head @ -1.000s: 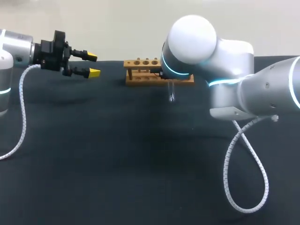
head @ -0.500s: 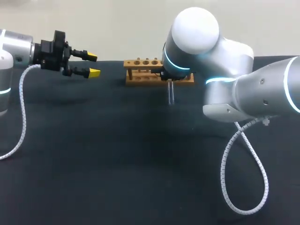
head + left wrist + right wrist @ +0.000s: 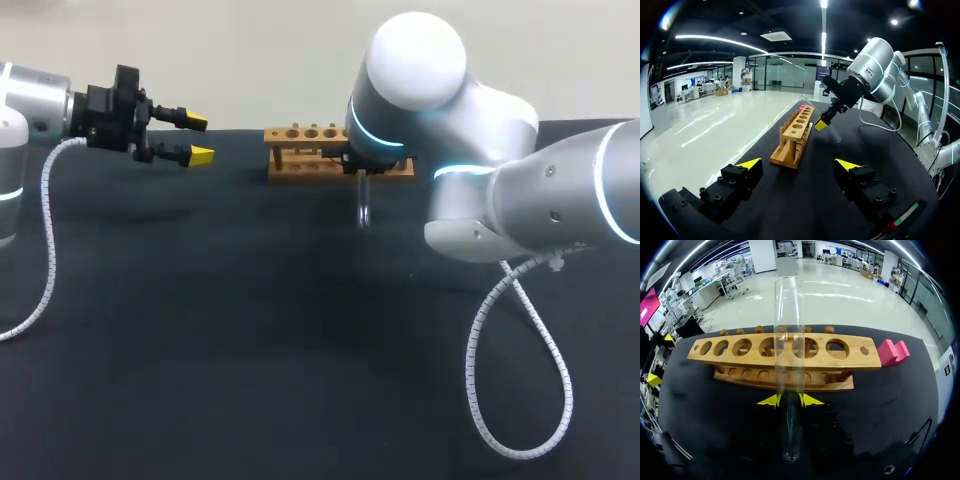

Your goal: Grasp the test tube, adjust it, and insert it.

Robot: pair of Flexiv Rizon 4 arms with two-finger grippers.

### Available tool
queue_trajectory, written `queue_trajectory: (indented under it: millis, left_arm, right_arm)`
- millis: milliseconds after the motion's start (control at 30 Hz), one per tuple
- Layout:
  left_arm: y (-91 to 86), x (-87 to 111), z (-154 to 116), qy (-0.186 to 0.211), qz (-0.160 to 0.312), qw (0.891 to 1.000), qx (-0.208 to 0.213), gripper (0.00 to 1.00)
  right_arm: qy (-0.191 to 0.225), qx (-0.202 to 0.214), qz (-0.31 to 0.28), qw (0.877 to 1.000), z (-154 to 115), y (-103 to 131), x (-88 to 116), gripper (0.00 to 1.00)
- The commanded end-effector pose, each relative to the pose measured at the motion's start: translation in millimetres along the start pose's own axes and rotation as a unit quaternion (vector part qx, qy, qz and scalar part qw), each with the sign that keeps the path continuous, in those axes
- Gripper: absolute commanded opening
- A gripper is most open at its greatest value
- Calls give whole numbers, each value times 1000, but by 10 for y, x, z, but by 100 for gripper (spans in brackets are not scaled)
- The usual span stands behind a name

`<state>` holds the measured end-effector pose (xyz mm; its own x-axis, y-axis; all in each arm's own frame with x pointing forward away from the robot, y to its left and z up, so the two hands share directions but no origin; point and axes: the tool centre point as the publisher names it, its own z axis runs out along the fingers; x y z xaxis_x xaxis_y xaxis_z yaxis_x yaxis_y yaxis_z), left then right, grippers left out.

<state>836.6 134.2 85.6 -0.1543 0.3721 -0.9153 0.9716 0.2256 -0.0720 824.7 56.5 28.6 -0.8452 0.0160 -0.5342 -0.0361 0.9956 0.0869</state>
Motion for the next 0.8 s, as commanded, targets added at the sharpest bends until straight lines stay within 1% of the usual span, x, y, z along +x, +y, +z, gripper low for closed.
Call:
queue_trajectory:
  millis: [33,200,500,800]
  left_arm:
    - [-23,11,-3,-1,2,1000,-3,100]
    - [-23,11,-3,-1,2,1000,-3,100]
    - [-23,11,-3,-1,2,1000,-3,100]
    - [-23,11,-3,-1,2,1000,-3,100]
  right_arm:
    - [-11,4,8,1000,-67,-10,34,0]
    - [-32,10,25,999,-226,-9,50,0]
    - [-87,14,54,995,-576,-46,46,0]
    - [-120,9,50,991,-846,-62,-6,0]
